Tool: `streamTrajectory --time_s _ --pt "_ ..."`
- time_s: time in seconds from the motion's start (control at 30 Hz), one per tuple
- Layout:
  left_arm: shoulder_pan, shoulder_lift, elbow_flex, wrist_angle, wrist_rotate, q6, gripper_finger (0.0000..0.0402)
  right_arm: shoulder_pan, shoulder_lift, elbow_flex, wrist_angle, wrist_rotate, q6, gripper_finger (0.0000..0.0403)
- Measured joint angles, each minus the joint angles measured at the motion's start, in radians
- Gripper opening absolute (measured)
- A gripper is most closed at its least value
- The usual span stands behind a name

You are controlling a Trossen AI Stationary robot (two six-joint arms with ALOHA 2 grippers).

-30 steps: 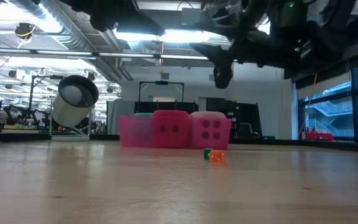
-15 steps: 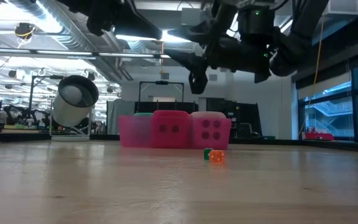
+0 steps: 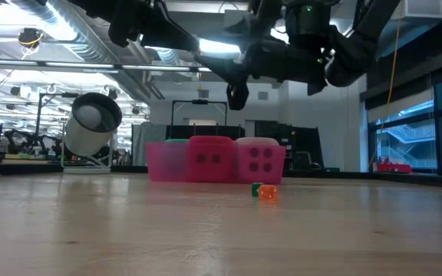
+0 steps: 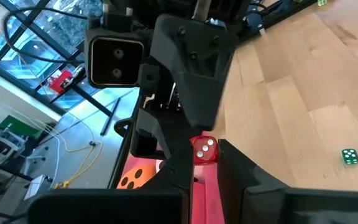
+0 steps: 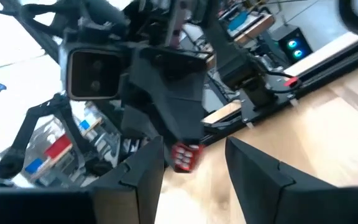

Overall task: Pick & Place Dice
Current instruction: Put the small red dice into the pink bin

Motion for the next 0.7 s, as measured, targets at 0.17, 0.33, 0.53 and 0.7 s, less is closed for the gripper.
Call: streamTrajectory --time_s 0.17,0.33,0.53,0.7 --pt "0.0 0.0 0.0 -0.002 -0.017 0.001 0.0029 0.0 0.0 0.019 -0.028 -0.022 -0.01 0.0174" --pt "0.0 0.0 0.0 -0.015 -0.018 0.001 0.0029 0.0 0.0 0.019 -0.031 -0.021 -0.009 0.0174" --pt "0.0 0.0 0.0 -0.023 -0.019 0.0 0.0029 0.002 0.0 0.019 -0.032 -0.019 -0.001 0.0174" --pt "0.0 0.0 0.0 -0.022 -0.019 0.001 0.0029 0.009 0.0 0.019 -0.033 -0.018 -0.001 0.0158"
